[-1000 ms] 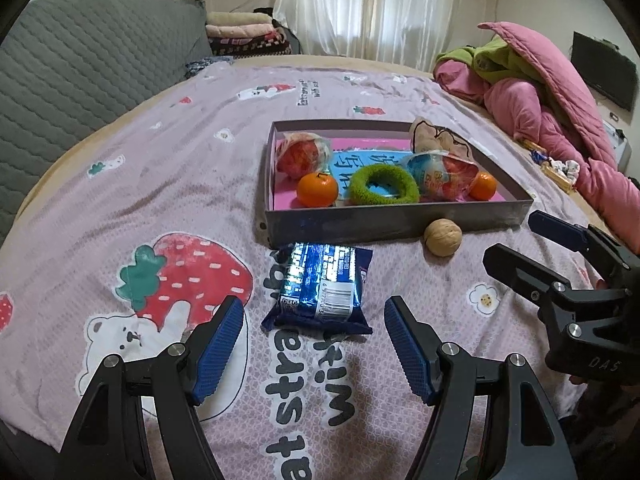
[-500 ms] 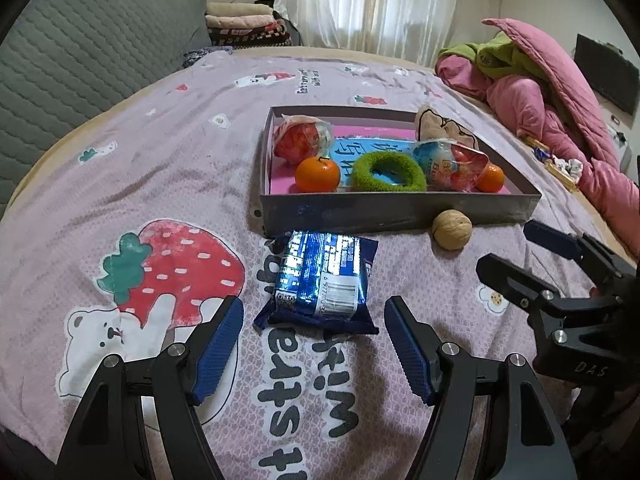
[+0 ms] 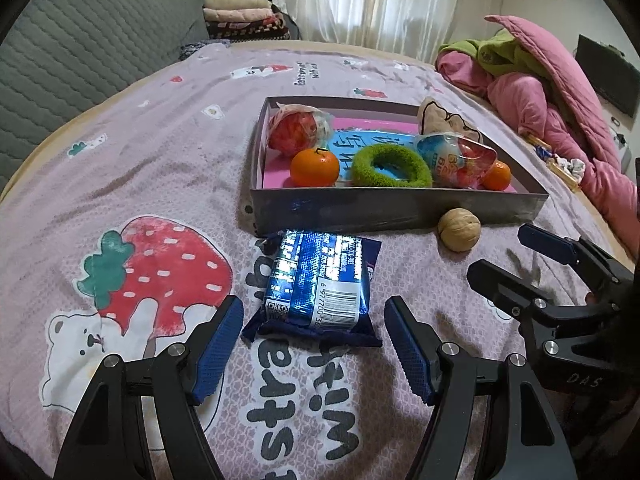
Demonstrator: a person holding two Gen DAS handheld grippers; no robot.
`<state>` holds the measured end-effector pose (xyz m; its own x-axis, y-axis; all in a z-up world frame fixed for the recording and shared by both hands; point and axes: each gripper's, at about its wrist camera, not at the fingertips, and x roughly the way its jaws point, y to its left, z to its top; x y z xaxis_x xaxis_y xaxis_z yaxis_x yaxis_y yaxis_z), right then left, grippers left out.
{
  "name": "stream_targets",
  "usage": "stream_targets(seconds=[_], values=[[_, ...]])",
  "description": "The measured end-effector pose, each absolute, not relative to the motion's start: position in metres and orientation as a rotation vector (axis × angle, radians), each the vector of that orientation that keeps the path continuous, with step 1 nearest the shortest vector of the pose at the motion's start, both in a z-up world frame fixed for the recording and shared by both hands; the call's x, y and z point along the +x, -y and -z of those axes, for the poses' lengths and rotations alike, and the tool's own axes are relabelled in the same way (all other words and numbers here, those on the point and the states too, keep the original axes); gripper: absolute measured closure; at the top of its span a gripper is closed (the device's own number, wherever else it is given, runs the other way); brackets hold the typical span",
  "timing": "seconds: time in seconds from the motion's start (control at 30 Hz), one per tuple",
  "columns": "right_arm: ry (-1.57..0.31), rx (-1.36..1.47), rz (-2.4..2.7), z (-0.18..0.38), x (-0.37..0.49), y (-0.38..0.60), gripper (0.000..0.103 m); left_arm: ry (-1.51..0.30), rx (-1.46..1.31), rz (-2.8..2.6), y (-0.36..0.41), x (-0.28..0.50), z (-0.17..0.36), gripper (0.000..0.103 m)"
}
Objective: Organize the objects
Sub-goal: 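Withdraw both grippers from the tray toward the blue snack packet and walnut, then close left gripper on blue snack packet while right gripper closes on walnut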
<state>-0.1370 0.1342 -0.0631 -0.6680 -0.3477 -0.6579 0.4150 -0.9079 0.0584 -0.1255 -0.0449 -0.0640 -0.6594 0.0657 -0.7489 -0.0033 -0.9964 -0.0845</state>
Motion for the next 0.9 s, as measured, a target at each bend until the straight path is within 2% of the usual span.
stream_targets(seconds=[0.5,0.67,0.8,0.9], values=[[-0.163,1.001,2.554,0.064,-0.155,-0.124,0.014,0.125,-1.287,-2.840,0.047,-0.139,0.069,0.029],[-0.185,1.029,2.545,0.067,-0.163,-0.117,0.027,0.126,-1.286,-2.836,0.047,-0.144,0.070,0.029],[-0.211,1.050,2.542,0.071,-0.165,-0.112,0.029,0.128,-1.282,-2.836,0.047,-0.146,0.071,0.029],[-0.212,1.074,2.546,0.073,-0.166,-0.113,0.038,0.116,-1.279,-2.836,0.045,-0.148,0.072,0.029]])
